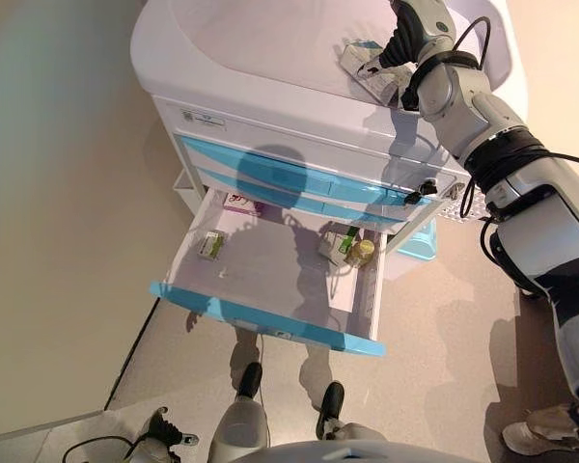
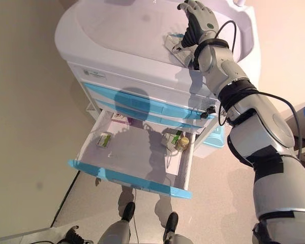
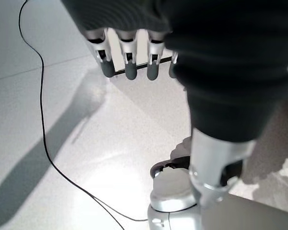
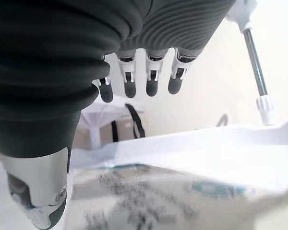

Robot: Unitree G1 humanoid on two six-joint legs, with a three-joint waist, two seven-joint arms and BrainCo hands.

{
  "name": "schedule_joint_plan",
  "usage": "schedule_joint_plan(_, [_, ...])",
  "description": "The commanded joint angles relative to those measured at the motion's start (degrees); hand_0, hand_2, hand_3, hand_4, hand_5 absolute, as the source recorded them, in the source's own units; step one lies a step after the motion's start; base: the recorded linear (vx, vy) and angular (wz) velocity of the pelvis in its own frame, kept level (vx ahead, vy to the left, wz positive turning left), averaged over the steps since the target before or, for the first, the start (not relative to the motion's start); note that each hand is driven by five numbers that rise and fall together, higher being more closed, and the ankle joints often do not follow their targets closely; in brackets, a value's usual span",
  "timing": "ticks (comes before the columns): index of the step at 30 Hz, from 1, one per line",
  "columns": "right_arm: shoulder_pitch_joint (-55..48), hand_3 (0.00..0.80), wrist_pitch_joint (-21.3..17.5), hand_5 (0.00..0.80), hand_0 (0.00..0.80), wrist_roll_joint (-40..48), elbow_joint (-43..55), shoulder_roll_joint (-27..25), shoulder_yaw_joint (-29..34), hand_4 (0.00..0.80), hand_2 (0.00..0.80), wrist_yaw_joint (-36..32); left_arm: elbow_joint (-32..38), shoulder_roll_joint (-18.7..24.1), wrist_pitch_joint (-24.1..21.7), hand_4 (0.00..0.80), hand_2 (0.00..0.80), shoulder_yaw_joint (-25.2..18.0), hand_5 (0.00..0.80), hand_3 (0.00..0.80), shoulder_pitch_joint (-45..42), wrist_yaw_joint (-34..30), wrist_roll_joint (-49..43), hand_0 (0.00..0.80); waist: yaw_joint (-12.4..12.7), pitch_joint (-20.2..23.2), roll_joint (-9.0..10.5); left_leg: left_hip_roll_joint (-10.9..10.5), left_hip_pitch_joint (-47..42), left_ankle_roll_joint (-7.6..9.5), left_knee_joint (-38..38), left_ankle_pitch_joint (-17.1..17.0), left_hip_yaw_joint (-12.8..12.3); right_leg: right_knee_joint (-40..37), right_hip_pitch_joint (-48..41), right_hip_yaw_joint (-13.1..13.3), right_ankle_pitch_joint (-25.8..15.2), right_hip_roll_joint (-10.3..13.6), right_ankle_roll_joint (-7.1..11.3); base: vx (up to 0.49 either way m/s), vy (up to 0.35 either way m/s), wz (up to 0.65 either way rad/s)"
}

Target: Open the drawer and pick up the medicine

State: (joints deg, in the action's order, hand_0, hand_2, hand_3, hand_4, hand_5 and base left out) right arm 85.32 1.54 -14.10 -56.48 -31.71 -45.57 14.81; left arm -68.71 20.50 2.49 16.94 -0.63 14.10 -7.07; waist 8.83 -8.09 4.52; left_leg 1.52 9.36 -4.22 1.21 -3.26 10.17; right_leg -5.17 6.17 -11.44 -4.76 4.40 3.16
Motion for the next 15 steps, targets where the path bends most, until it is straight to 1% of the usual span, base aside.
schedule_joint_plan(1, [4.13, 0.0, -0.11, 0.0, 0.0, 0.46, 1.86, -3.26, 0.39, 0.0, 0.0, 2.38, -3.15, 1.91, 0.43, 0.0, 0.0, 0.11, 0.0, 0.0, 1.64, 0.3, -0.4, 0.0, -1.01, 1.13, 2.23, -3.97, -0.48, 3.02, 1.19, 0.35, 1.18, 2.0, -0.15, 1.15, 0.38, 1.73, 4.24, 0.0, 0.0, 0.0])
schedule_joint_plan(6, [1.48, 0.0, -0.11, 0.0, 0.0, 2.01, 5.15, -5.88, 2.89, 0.0, 0.0, 2.62, -2.99, 1.94, 0.51, 0.0, 0.0, -0.37, 0.0, 0.0, 1.4, -0.25, -0.67, 0.0, -1.5, 1.67, 1.79, -3.78, -1.14, 3.01, 1.55, 0.39, 0.79, 1.9, -0.64, 1.22, 0.4, 1.86, 4.28, -0.003, 0.0, -0.01])
schedule_joint_plan(11, [-2.96, 0.0, 0.06, 0.0, 0.0, 2.23, 10.19, -9.66, 6.41, 0.0, 0.0, 2.97, -2.93, 1.66, 0.85, 0.0, 0.0, -1.06, 0.0, 0.0, 1.03, -0.98, -1.38, 0.0, -2.68, 2.47, 0.53, -3.61, -1.81, 2.87, 2.45, -0.01, -0.09, 1.66, -0.9, 1.16, 0.24, 1.94, 4.29, -0.007, 0.003, -0.02])
schedule_joint_plan(14, [-4.07, 0.0, 0.04, 0.0, 0.0, 2.24, 10.97, -10.77, 7.28, 0.0, 0.0, 3.14, -2.95, 1.63, 0.85, 0.0, 0.0, -1.15, 0.0, 0.0, 1.1, -1.12, -1.73, 0.0, -3.07, 2.69, 0.16, -3.66, -1.99, 2.82, 2.68, -0.12, -0.33, 1.49, -1.01, 1.19, 0.11, 1.96, 4.31, -0.005, 0.0, -0.02])
schedule_joint_plan(15, [-5.18, 0.0, 0.09, 0.0, 0.0, 2.27, 11.77, -12.07, 8.28, 0.0, 0.0, 3.18, -2.97, 1.54, 0.96, 0.0, 0.0, -1.23, 0.0, 0.0, 1.14, -1.45, -2.06, 0.0, -3.55, 2.93, -0.13, -3.58, -2.18, 2.73, 2.79, -0.19, -0.61, 1.42, -1.17, 1.23, 0.02, 2.0, 4.35, 0.0, 0.0, 0.0])
